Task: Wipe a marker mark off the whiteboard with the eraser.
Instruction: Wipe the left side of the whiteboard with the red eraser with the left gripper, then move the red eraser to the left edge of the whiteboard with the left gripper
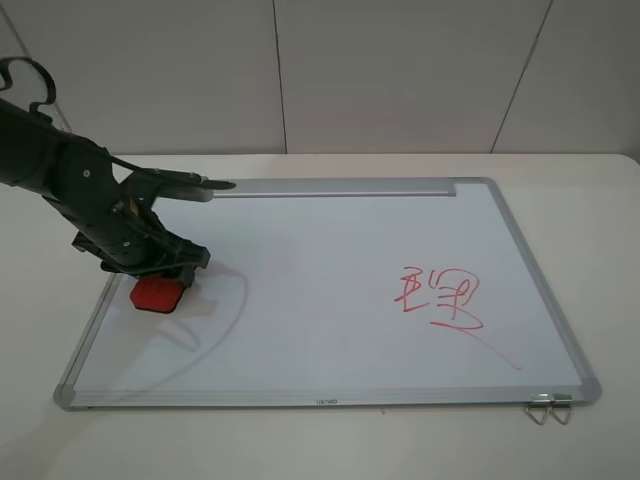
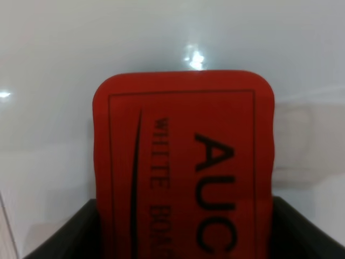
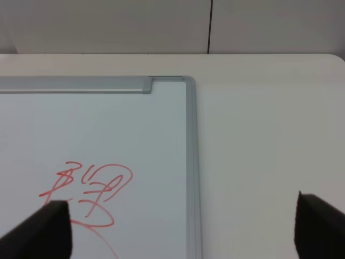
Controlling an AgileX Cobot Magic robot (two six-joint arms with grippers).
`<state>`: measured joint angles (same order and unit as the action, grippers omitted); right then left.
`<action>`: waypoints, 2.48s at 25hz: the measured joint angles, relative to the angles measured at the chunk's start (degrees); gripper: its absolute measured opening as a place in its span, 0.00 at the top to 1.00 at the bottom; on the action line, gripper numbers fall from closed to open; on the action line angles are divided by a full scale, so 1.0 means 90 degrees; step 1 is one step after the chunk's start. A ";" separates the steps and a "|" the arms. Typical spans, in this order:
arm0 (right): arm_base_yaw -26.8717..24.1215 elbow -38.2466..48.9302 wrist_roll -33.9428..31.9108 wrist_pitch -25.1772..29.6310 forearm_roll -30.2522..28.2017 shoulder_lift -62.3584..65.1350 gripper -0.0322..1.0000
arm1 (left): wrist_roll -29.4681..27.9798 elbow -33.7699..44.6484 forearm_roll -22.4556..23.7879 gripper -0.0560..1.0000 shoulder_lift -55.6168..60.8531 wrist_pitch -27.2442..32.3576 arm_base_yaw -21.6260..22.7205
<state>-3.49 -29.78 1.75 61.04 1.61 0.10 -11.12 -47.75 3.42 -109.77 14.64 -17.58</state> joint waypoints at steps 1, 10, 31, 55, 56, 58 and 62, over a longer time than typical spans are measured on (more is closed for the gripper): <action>0.0000 0.0000 0.0000 0.0000 0.0000 0.0000 0.28 | 0.0000 0.0025 0.0011 0.41 -0.0001 -0.0040 0.0029; 0.0000 0.0000 0.0000 0.0000 0.0000 0.0000 0.28 | -0.0083 0.0066 0.0193 0.41 0.0016 -0.0128 -0.0298; 0.0000 0.0000 0.0000 0.0000 0.0000 0.0000 0.28 | -0.0034 -0.0439 -0.0099 0.41 0.0248 0.0841 -0.1833; 0.0000 0.0000 0.0000 0.0000 0.0000 0.0000 0.28 | -0.2638 0.0983 0.1046 0.41 0.1607 0.0842 -0.1340; 0.0000 0.0000 0.0000 0.0000 0.0000 0.0000 0.28 | -0.2639 0.1028 0.1046 0.41 0.1607 0.0766 -0.1340; 0.0000 0.0000 0.0000 0.0000 0.0000 0.0000 0.28 | -0.2644 0.1105 0.1046 0.41 0.1607 0.0659 -0.1302; 0.0000 0.0000 0.0000 0.0000 0.0000 0.0000 0.28 | -0.2664 0.1190 0.1062 0.39 0.1607 0.0450 -0.1273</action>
<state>-3.49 -29.78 1.75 61.04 1.61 0.10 -35.10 -37.04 12.98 -95.30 18.69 -29.04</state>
